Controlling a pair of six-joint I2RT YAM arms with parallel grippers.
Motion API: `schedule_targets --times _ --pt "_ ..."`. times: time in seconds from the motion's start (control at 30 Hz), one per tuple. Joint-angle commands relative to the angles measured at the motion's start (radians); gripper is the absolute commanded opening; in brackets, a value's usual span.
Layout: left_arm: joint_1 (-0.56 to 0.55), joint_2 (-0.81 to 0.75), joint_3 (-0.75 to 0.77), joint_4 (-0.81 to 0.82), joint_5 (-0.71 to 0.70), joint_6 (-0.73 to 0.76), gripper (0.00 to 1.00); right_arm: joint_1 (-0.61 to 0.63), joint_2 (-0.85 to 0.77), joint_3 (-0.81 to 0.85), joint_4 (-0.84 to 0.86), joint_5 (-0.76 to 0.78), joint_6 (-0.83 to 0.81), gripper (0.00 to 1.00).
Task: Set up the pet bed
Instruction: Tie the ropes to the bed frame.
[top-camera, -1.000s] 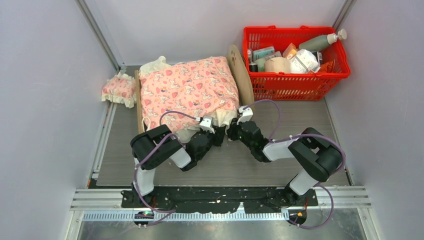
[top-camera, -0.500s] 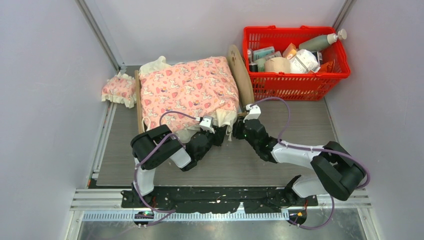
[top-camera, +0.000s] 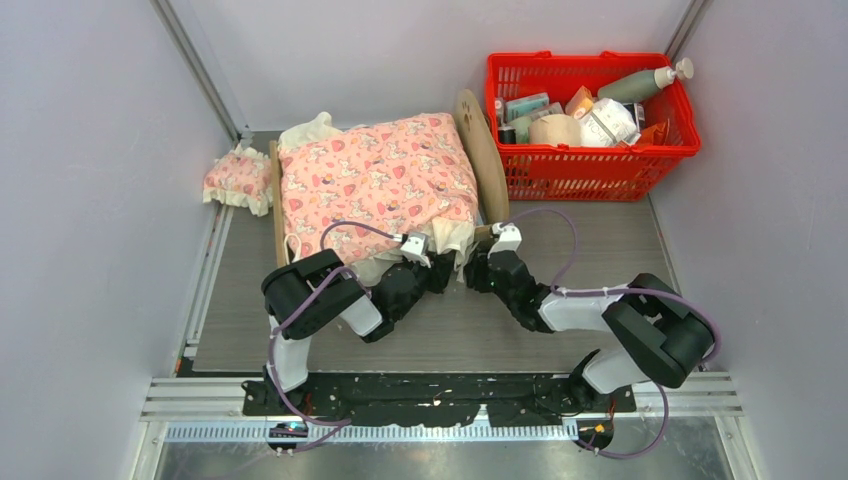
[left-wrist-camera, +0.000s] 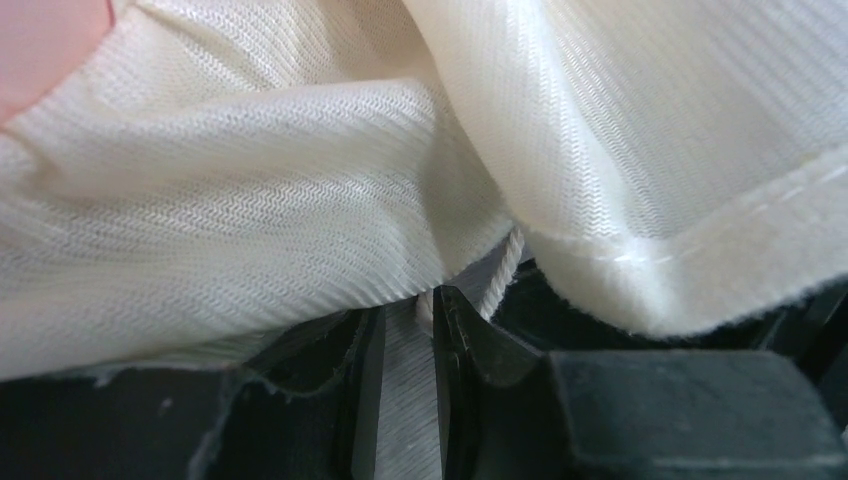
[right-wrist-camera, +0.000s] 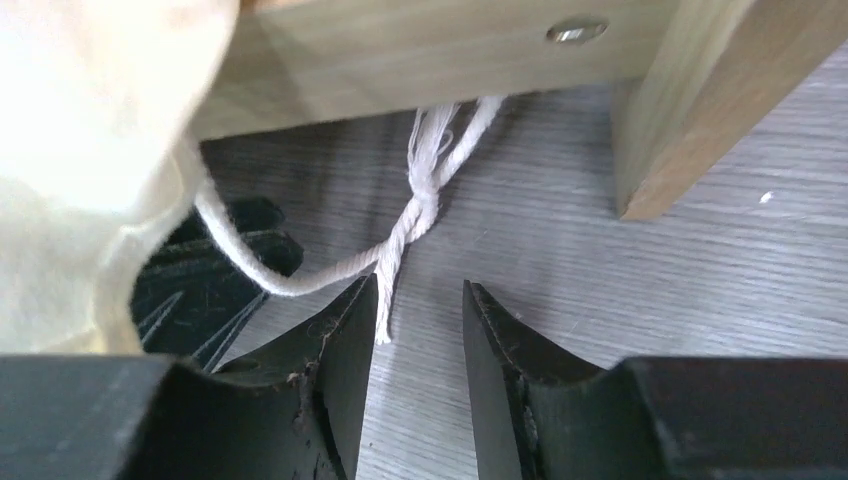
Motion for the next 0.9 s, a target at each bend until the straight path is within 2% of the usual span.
schedule_targets --times 0.0,0.4,0.47,0.53,0.63,0.77,0.87 --pt "0.006 0.0 0.02 0.058 0.011 0.027 0.27 0.022 0.028 -0.03 0.152 -0.023 0.008 0.43" --pt "0.006 0.004 0.026 0.058 0.014 0.022 0.27 0.091 0.152 0.003 0.165 0.04 0.019 0.42" --pt "0.006 0.001 0.026 0.056 0.016 0.025 0.28 0.098 0.159 0.011 0.126 0.068 0.026 0.38" --pt "0.006 -0.003 0.027 0.049 0.014 0.026 0.28 0.099 0.154 0.003 0.109 0.082 0.028 0.29" --pt "0.006 -0.003 0.035 0.039 0.016 0.022 0.28 0.1 0.135 -0.02 0.117 0.088 0.014 0.08" --pt "-0.007 -0.022 0.056 -0.043 0.003 0.014 0.28 0.099 0.117 -0.053 0.168 0.066 -0.031 0.05" --pt "-0.024 -0.045 0.094 -0.164 -0.02 0.015 0.29 0.097 0.111 -0.078 0.21 0.035 -0.057 0.05"
